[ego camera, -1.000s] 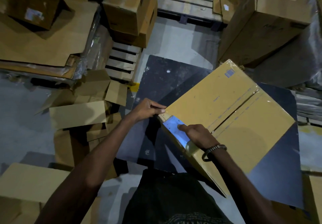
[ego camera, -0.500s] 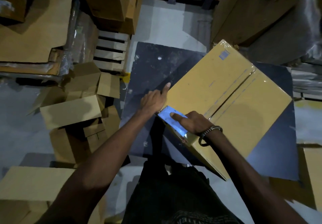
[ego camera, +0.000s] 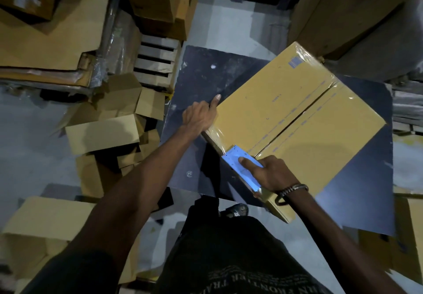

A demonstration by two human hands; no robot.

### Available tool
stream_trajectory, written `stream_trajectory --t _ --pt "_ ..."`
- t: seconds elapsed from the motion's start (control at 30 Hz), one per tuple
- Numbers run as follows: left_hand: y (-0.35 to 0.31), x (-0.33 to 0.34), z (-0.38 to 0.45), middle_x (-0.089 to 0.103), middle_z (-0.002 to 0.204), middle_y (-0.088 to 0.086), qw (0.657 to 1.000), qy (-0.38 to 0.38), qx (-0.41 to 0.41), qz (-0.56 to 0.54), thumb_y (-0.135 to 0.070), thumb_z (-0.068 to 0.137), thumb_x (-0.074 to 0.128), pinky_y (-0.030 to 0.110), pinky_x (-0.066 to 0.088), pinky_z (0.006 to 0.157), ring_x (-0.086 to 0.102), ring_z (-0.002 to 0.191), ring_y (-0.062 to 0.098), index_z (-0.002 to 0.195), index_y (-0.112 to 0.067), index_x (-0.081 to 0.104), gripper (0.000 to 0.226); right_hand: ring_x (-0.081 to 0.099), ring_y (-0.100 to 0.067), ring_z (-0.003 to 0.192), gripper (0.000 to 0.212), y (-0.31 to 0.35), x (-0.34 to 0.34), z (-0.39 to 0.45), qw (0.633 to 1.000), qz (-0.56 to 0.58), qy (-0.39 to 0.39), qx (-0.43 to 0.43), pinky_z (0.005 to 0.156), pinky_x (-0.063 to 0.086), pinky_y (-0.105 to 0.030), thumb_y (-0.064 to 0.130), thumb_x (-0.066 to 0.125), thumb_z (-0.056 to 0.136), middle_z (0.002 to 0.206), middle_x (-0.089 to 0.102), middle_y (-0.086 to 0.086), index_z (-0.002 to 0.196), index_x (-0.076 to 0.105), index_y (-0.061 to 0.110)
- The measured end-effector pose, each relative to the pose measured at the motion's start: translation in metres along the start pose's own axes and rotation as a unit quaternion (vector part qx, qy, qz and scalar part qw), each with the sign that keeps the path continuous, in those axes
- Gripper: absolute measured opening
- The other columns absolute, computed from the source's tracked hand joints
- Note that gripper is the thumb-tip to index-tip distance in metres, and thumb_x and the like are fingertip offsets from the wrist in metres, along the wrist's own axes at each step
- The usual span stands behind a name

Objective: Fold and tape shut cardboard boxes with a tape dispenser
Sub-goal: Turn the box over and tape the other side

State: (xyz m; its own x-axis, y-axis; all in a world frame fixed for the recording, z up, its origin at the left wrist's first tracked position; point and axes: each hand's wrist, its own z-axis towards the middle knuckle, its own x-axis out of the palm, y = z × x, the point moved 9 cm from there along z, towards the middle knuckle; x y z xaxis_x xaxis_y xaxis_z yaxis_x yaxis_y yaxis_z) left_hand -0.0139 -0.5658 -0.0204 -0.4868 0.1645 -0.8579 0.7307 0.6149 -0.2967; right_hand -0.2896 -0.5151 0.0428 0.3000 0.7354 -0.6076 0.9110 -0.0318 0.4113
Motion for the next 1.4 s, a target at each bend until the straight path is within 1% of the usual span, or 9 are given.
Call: stream_trajectory --t 0.17,0.53,0.67,0.8,0.9,1.0,1.13,1.3,1.4 --pt "-0.029 -0.018 -0.026 0.07 0.119 0.012 0.992 -0.106 0.063 -0.014 -0.064 0.109 0.015 0.047 0.049 0.086 0.065 0.11 0.037 0.121 -0.016 0.067 0.072 0.041 -0.018 0.049 0.068 0.001 0.0 0.004 0.999 0.032 0.006 0.02 0.052 0.029 -0.03 0.068 0.061 0.092 0.051 0.04 0.001 0.053 0.038 0.017" --pt "-0.038 0.0 -0.034 0.074 0.103 0.017 0.985 -0.148 0.079 0.034 -0.061 0.11 0.022 0.044 0.046 0.074 0.07 0.095 0.043 0.108 -0.015 0.059 0.06 0.039 -0.017 0.053 0.065 -0.03 0.0 -0.018 1.0 0.008 0.026 0.009 0.051 0.025 -0.031 0.071 0.055 0.094 0.056 0.04 0.001 0.056 0.037 0.021" --pt "-0.037 0.001 -0.033 0.073 0.106 0.019 0.986 -0.149 0.076 0.027 -0.062 0.11 0.019 0.046 0.046 0.079 0.069 0.098 0.044 0.112 -0.014 0.059 0.062 0.04 -0.019 0.047 0.071 -0.068 0.0 -0.038 1.0 0.013 0.02 0.014 0.052 0.027 -0.032 0.07 0.058 0.092 0.046 0.037 0.0 0.051 0.033 0.016" --pt "-0.041 -0.003 -0.041 0.068 0.116 0.018 0.982 -0.169 0.073 0.035 -0.067 0.106 0.005 0.048 0.047 0.081 0.066 0.105 0.042 0.118 -0.011 0.058 0.078 0.04 -0.015 0.054 0.064 -0.063 0.001 -0.04 1.0 0.013 0.01 0.005 0.051 0.026 -0.029 0.065 0.058 0.095 0.056 0.039 0.0 0.055 0.035 0.022" --pt "-0.059 0.003 -0.061 0.057 0.146 0.019 0.972 -0.195 0.107 0.076 -0.065 0.106 0.001 0.053 0.041 0.109 0.054 0.135 0.037 0.145 -0.008 0.052 0.086 0.047 -0.02 0.06 0.061 -0.064 0.001 -0.038 1.0 0.018 0.016 0.009 0.054 0.031 -0.03 0.066 0.058 0.094 0.059 0.044 0.001 0.057 0.039 0.022" --pt "-0.091 0.034 -0.093 0.033 0.169 0.013 0.97 -0.168 0.149 0.089 -0.065 0.107 0.009 0.055 0.019 0.127 0.027 0.158 0.03 0.162 -0.01 0.035 0.082 0.05 -0.024 0.063 0.06 -0.062 -0.002 -0.039 1.0 0.02 0.006 0.007 0.053 0.031 -0.031 0.064 0.059 0.095 0.059 0.046 0.0 0.057 0.041 0.021" --pt "-0.092 0.057 -0.099 0.005 0.177 0.01 0.969 -0.159 0.138 0.127 -0.07 0.107 0.009 0.056 0.002 0.13 0.001 0.164 0.026 0.169 -0.016 0.01 0.083 0.044 -0.019 0.056 0.062 -0.061 0.0 -0.043 1.0 0.02 -0.002 -0.006 0.048 0.025 -0.03 0.064 0.057 0.096 0.059 0.043 -0.001 0.058 0.041 0.019" --pt "-0.09 0.058 -0.096 0.003 0.177 0.008 0.966 -0.172 0.142 0.128 -0.07 0.107 0.008 0.054 0.001 0.13 -0.001 0.164 0.024 0.17 -0.019 0.007 0.081 0.036 -0.011 0.039 0.069 -0.094 -0.002 -0.058 0.998 0.049 0.033 0.001 0.049 0.026 -0.029 0.061 0.056 0.099 0.036 0.032 0.006 0.049 0.031 0.021" --pt "-0.089 0.06 -0.094 0.0 0.177 0.007 0.968 -0.167 0.138 0.127 -0.071 0.106 0.004 0.054 0.0 0.13 -0.002 0.164 0.024 0.17 -0.02 0.004 0.082 0.035 -0.012 0.041 0.068 -0.132 -0.006 -0.08 0.999 0.024 0.033 0.029 0.047 0.025 -0.026 0.059 0.056 0.099 0.044 0.031 0.004 0.052 0.028 0.019"
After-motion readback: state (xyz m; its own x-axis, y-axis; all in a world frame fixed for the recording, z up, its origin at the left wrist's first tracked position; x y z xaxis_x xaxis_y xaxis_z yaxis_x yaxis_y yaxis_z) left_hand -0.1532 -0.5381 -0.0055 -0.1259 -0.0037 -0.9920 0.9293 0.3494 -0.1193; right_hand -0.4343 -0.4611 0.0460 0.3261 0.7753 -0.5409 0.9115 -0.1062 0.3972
